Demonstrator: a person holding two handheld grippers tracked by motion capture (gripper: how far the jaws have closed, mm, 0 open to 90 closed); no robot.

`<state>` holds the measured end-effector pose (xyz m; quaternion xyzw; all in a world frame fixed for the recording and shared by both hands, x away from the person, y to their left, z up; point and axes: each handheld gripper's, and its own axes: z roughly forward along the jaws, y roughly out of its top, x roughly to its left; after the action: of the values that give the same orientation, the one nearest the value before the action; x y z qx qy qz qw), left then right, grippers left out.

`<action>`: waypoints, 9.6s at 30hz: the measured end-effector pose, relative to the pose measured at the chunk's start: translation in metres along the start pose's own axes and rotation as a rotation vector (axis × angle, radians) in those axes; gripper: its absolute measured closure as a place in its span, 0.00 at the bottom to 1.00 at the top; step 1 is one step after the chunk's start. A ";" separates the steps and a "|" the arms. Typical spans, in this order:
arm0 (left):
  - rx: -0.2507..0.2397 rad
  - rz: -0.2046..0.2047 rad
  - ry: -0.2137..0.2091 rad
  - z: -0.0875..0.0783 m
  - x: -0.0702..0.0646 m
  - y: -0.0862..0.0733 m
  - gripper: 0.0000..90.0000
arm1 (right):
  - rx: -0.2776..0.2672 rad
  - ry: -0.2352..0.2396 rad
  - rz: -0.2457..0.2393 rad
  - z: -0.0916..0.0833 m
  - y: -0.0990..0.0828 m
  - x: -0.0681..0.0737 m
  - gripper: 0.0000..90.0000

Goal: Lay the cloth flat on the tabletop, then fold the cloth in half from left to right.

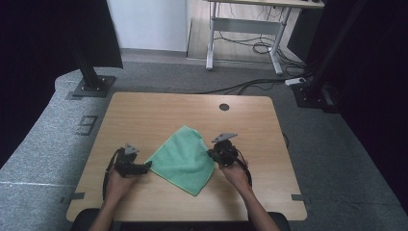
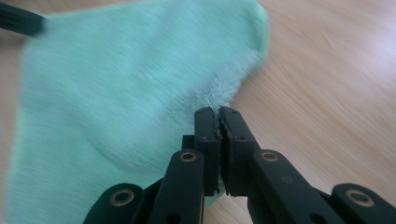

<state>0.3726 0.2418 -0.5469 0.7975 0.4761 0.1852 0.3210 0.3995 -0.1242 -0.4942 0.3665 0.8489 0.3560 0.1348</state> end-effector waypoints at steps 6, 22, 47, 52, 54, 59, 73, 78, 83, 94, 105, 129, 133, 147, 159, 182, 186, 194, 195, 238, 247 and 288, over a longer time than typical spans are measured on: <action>0.001 0.001 0.000 0.000 0.000 0.000 0.16 | 0.002 0.067 -0.060 0.014 0.022 0.029 0.95; -0.002 0.001 -0.003 0.000 0.000 0.000 0.16 | 0.096 0.228 -0.161 0.090 0.037 0.106 0.91; 0.001 0.002 -0.005 0.000 0.000 0.000 0.16 | 0.023 0.201 -0.141 0.051 0.067 0.075 0.55; 0.000 0.004 -0.005 0.000 0.000 0.000 0.16 | 0.019 0.221 -0.173 0.051 0.075 0.090 0.53; 0.001 0.004 -0.004 0.000 0.000 0.000 0.16 | 0.025 0.211 -0.189 0.052 0.076 0.092 0.53; 0.001 0.004 -0.004 0.000 0.000 0.000 0.16 | 0.056 0.143 -0.163 0.057 0.068 0.077 0.63; -0.001 0.001 -0.005 0.001 0.000 0.000 0.16 | 0.105 0.114 -0.096 0.087 0.041 0.060 0.93; 0.000 0.004 -0.004 0.001 0.000 0.001 0.16 | 0.079 0.095 -0.100 0.071 0.044 0.053 0.97; 0.001 0.004 -0.004 0.000 0.000 0.001 0.16 | 0.041 0.063 -0.087 0.041 0.046 0.035 0.97; -0.001 0.001 -0.002 0.001 -0.001 0.001 0.16 | 0.063 -0.056 0.004 0.002 0.019 -0.027 0.95; 0.000 0.000 -0.001 0.001 -0.001 0.001 0.16 | 0.059 -0.081 0.036 -0.012 0.001 -0.045 0.64; 0.011 0.035 -0.032 0.009 -0.019 0.009 0.12 | 0.068 -0.033 0.002 -0.001 -0.062 -0.021 0.53; 0.002 0.026 0.001 0.020 -0.010 0.020 0.11 | 0.072 -0.015 -0.024 -0.009 -0.070 -0.007 0.53; -0.020 0.060 -0.052 -0.003 -0.053 0.017 0.09 | 0.044 -0.116 0.016 0.003 -0.038 -0.039 0.33; 0.045 0.041 0.063 0.020 -0.048 0.023 0.00 | 0.071 -0.106 0.032 0.008 -0.056 -0.044 0.30; 0.033 -0.001 0.001 0.051 -0.017 0.051 0.00 | 0.027 -0.105 0.058 -0.003 -0.075 -0.023 0.24; 0.020 0.021 0.008 0.049 -0.019 0.050 0.01 | 0.020 -0.096 0.068 -0.003 -0.076 -0.025 0.24; 0.021 0.057 -0.073 0.028 -0.031 0.038 0.01 | -0.007 -0.084 0.076 -0.009 -0.076 -0.026 0.19; 0.021 0.061 -0.084 0.025 -0.032 0.035 0.01 | -0.005 -0.081 0.071 -0.012 -0.076 -0.027 0.17; 0.042 0.100 -0.086 -0.011 -0.030 -0.014 0.00 | -0.021 -0.158 0.124 -0.036 -0.123 -0.049 0.00; 0.042 0.101 -0.087 -0.011 -0.030 -0.014 0.00 | -0.021 -0.158 0.125 -0.036 -0.123 -0.049 0.00; 0.003 0.081 -0.061 -0.002 -0.026 0.015 0.01 | 0.046 -0.121 0.052 -0.027 -0.101 -0.003 0.04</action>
<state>0.3689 0.2142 -0.5351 0.8219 0.4336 0.1727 0.3265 0.3356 -0.1880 -0.5459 0.4124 0.8373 0.3170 0.1683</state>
